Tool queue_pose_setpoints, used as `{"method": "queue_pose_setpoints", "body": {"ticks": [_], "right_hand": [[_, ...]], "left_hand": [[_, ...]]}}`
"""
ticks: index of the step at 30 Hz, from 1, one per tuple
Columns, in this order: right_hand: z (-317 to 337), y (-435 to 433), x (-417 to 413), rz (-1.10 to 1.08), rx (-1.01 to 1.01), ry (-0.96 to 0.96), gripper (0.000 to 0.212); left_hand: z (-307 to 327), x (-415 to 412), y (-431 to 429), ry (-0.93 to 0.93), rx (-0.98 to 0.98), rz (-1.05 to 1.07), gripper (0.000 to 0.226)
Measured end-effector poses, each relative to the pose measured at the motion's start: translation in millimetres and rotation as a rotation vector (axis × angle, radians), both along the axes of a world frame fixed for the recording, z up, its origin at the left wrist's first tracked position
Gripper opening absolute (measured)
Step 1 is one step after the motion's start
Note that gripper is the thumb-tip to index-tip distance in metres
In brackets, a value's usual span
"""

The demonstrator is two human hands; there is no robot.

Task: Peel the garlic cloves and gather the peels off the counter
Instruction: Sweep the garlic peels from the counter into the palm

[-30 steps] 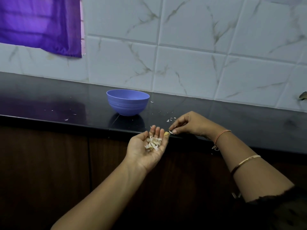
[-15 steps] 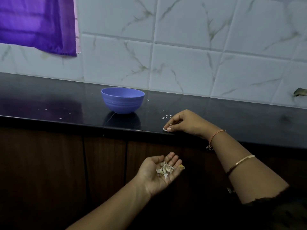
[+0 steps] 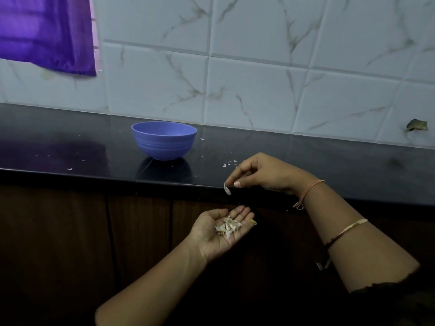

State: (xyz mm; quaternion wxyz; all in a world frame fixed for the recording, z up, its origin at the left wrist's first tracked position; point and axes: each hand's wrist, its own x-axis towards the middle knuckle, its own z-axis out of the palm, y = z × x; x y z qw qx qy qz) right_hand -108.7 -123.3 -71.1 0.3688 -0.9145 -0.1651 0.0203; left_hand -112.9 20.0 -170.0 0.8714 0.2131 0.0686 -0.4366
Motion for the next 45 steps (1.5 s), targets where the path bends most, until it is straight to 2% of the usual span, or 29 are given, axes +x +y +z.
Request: {"method": "queue_pose_setpoints", "body": {"ticks": [4, 7, 10, 14, 16, 18, 21, 24, 27, 33, 41, 45], "right_hand": [[-7.0, -4.9, 17.6, -0.256, 0.144, -0.217, 0.04], [-17.1, -11.1, 32.5, -0.37, 0.272, -0.231, 0.042], [-24.5, -16.8, 38.1, -0.345, 0.291, -0.187, 0.033], [-22.0, -18.9, 31.5, -0.132, 0.49, -0.078, 0.017], [-19.8, -15.7, 28.8, -0.079, 0.52, -0.054, 0.01], [-19.4, -11.9, 32.6, -0.162, 0.479, -0.154, 0.009], [-19.9, -13.3, 45.8, -0.359, 0.4, -0.304, 0.018], [-20.2, -16.9, 57.4, -0.443, 0.22, -0.265, 0.027], [-19.3, -11.5, 66.8, -0.424, 0.058, -0.206, 0.04], [-21.9, 1.8, 78.9, -0.364, -0.123, -0.134, 0.039], [-20.9, -5.0, 56.6, -0.133, 0.033, -0.193, 0.033], [-22.3, -1.5, 41.8, -0.005, 0.432, -0.005, 0.039]], "left_hand": [[-1.4, 0.4, -0.6, 0.001, 0.006, -0.009, 0.038], [-1.2, 1.2, -0.4, -0.002, 0.004, -0.012, 0.037], [0.1, 4.4, 0.7, -0.003, 0.004, -0.014, 0.037], [1.0, 7.4, 2.5, -0.013, 0.012, -0.022, 0.037], [0.1, 7.8, 2.2, -0.016, 0.012, -0.022, 0.037], [-1.0, 7.6, 1.1, -0.013, 0.015, -0.019, 0.037], [-1.5, 6.9, 0.5, -0.014, 0.019, -0.02, 0.038], [-0.7, 8.1, 2.0, -0.01, 0.022, -0.027, 0.039], [0.8, 11.3, 3.1, -0.017, 0.051, -0.052, 0.039], [3.0, 15.1, 2.1, -0.035, 0.078, -0.095, 0.039], [5.0, 17.2, 2.4, -0.046, 0.09, -0.108, 0.039], [6.1, 18.6, 4.1, -0.05, 0.096, -0.11, 0.04]]}}
